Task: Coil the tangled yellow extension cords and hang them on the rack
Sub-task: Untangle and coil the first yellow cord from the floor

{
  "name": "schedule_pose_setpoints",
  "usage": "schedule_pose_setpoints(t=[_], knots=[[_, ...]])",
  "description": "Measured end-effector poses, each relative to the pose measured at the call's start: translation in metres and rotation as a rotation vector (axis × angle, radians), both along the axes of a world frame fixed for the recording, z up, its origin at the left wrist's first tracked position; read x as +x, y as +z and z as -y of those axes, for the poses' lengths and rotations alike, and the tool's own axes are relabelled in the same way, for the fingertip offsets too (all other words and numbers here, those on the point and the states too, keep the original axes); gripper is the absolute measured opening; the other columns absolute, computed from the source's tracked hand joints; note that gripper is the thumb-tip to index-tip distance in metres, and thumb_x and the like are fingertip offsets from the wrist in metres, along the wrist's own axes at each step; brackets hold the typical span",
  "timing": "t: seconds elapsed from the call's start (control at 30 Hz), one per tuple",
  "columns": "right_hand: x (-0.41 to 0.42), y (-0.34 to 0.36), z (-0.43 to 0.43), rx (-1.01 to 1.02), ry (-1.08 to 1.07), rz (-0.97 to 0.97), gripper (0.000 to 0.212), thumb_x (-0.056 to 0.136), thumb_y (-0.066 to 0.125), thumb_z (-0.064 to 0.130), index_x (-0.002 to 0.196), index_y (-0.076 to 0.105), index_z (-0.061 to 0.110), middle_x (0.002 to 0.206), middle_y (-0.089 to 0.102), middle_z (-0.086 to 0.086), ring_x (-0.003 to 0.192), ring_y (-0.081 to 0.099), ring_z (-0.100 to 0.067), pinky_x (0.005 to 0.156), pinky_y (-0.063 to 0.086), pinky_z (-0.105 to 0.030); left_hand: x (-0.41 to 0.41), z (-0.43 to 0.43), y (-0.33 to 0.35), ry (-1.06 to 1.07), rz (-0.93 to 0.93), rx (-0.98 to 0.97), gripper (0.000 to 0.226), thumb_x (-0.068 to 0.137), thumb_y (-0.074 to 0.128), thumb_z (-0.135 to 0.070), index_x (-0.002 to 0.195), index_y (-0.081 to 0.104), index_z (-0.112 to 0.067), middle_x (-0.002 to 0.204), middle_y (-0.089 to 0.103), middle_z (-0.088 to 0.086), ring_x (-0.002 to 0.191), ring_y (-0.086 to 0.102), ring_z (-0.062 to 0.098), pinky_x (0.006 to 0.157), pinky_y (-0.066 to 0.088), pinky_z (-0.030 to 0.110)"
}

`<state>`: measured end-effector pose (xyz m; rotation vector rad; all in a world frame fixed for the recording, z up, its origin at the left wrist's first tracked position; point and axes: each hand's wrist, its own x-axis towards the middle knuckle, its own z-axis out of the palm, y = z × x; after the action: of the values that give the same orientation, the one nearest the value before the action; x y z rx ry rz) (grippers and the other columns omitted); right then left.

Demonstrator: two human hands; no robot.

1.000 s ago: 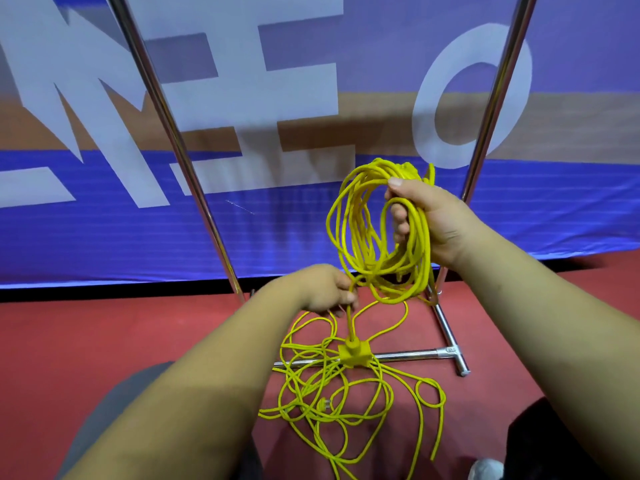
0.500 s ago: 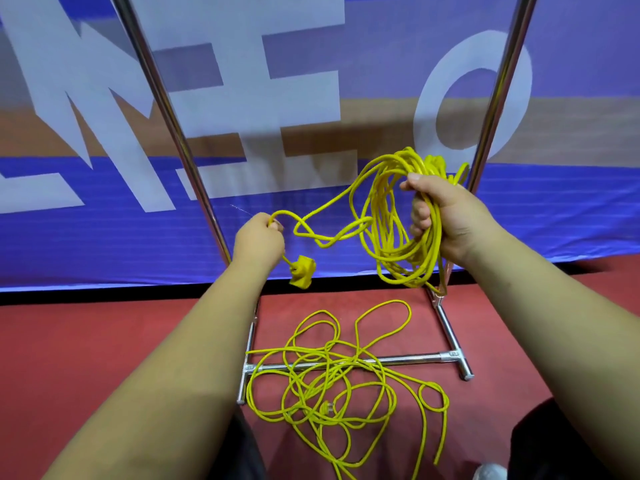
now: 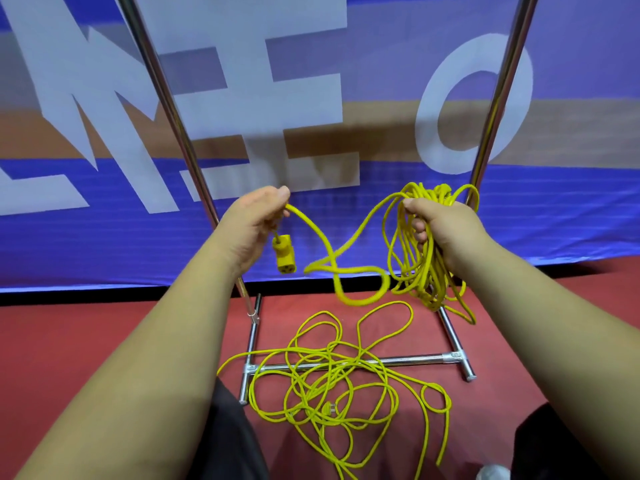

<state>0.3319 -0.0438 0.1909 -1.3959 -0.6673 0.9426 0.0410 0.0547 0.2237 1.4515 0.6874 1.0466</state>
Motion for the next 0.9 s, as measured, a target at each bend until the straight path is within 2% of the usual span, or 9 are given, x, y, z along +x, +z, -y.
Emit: schedule_pose_setpoints(t=[0.07, 0.17, 0.33, 0.4, 0.47, 0.6, 0.67, 0.83, 0.9], knots=[[-0.001, -0.003, -0.001, -0.018, 0.002, 0.017, 0.021, 0.087, 0.08, 0.033, 0.078, 0.07, 0.018, 0.06, 0.054, -0.001, 0.049, 0.046, -0.017, 0.05, 0.04, -0.028, 0.001, 0.003, 0.001, -0.094, 0.17, -0.093, 0.028, 0.083, 0.082, -0.046, 0.073, 0.069, -0.022, 0.073, 0.05, -0.003, 0.069, 0.044, 0.014, 0.07, 0.034, 0.033], [-0.01, -0.008, 0.0, -0.048, 0.023, 0.086, 0.024, 0.09, 0.081, 0.031, 0.082, 0.07, 0.012, 0.06, 0.058, -0.003, 0.047, 0.05, -0.016, 0.047, 0.043, -0.026, 0.004, 0.007, 0.005, -0.289, 0.305, -0.153, 0.033, 0.086, 0.077, -0.047, 0.08, 0.066, -0.016, 0.084, 0.045, 0.002, 0.076, 0.041, 0.018, 0.074, 0.041, 0.037], [-0.033, -0.013, 0.002, -0.096, 0.19, 0.059, 0.017, 0.096, 0.076, 0.022, 0.087, 0.072, 0.009, 0.067, 0.067, -0.006, 0.049, 0.057, -0.015, 0.045, 0.049, -0.027, 0.011, 0.023, 0.008, -0.431, 0.098, -0.155, 0.024, 0.089, 0.075, -0.032, 0.094, 0.066, -0.011, 0.088, 0.05, 0.005, 0.084, 0.05, 0.015, 0.085, 0.053, 0.042], [-0.041, -0.014, 0.005, -0.123, 0.295, -0.032, 0.016, 0.099, 0.073, 0.021, 0.093, 0.073, 0.006, 0.074, 0.071, -0.01, 0.054, 0.064, -0.016, 0.048, 0.054, -0.029, 0.016, 0.027, 0.007, -0.375, -0.003, -0.12, 0.009, 0.094, 0.068, -0.023, 0.091, 0.069, -0.015, 0.082, 0.054, 0.002, 0.08, 0.05, 0.014, 0.082, 0.053, 0.039], [-0.048, -0.013, 0.007, -0.151, 0.401, -0.098, 0.019, 0.102, 0.069, 0.022, 0.097, 0.072, 0.005, 0.081, 0.074, -0.013, 0.06, 0.07, -0.019, 0.052, 0.058, -0.031, 0.02, 0.029, 0.006, -0.297, -0.117, -0.039, 0.013, 0.097, 0.065, -0.016, 0.087, 0.072, -0.021, 0.08, 0.054, 0.001, 0.071, 0.043, 0.014, 0.077, 0.048, 0.035], [-0.062, -0.013, 0.013, -0.199, 0.6, -0.179, 0.027, 0.1, 0.066, 0.024, 0.115, 0.069, 0.001, 0.102, 0.079, -0.024, 0.083, 0.08, -0.031, 0.084, 0.063, -0.049, 0.02, 0.021, -0.001, -0.072, -0.232, 0.095, 0.017, 0.097, 0.067, -0.009, 0.086, 0.073, -0.022, 0.078, 0.051, 0.004, 0.06, 0.039, 0.01, 0.064, 0.037, 0.029], [-0.069, -0.012, 0.016, -0.208, 0.718, -0.234, 0.042, 0.094, 0.068, 0.026, 0.124, 0.067, -0.003, 0.108, 0.078, -0.027, 0.091, 0.079, -0.035, 0.086, 0.064, -0.049, 0.018, 0.014, -0.003, 0.039, -0.281, 0.157, 0.011, 0.095, 0.07, -0.012, 0.088, 0.073, -0.021, 0.071, 0.054, -0.005, 0.061, 0.042, 0.008, 0.061, 0.037, 0.024], [-0.082, -0.009, 0.022, -0.245, 0.79, -0.339, 0.033, 0.101, 0.058, 0.027, 0.091, 0.08, 0.005, 0.085, 0.078, -0.015, 0.07, 0.077, -0.027, 0.078, 0.066, -0.046, 0.006, -0.002, -0.004, 0.311, -0.265, 0.192, 0.015, 0.094, 0.069, -0.015, 0.085, 0.071, -0.027, 0.072, 0.055, -0.006, 0.066, 0.045, 0.011, 0.066, 0.042, 0.032], [-0.083, -0.008, 0.02, -0.259, 0.796, -0.384, 0.026, 0.103, 0.056, 0.031, 0.1, 0.072, 0.011, 0.069, 0.065, -0.003, 0.052, 0.064, -0.015, 0.069, 0.064, -0.041, -0.005, -0.009, -0.003, 0.348, -0.246, 0.201, 0.016, 0.095, 0.068, -0.014, 0.087, 0.071, -0.027, 0.075, 0.057, -0.007, 0.07, 0.047, 0.01, 0.069, 0.043, 0.031]])
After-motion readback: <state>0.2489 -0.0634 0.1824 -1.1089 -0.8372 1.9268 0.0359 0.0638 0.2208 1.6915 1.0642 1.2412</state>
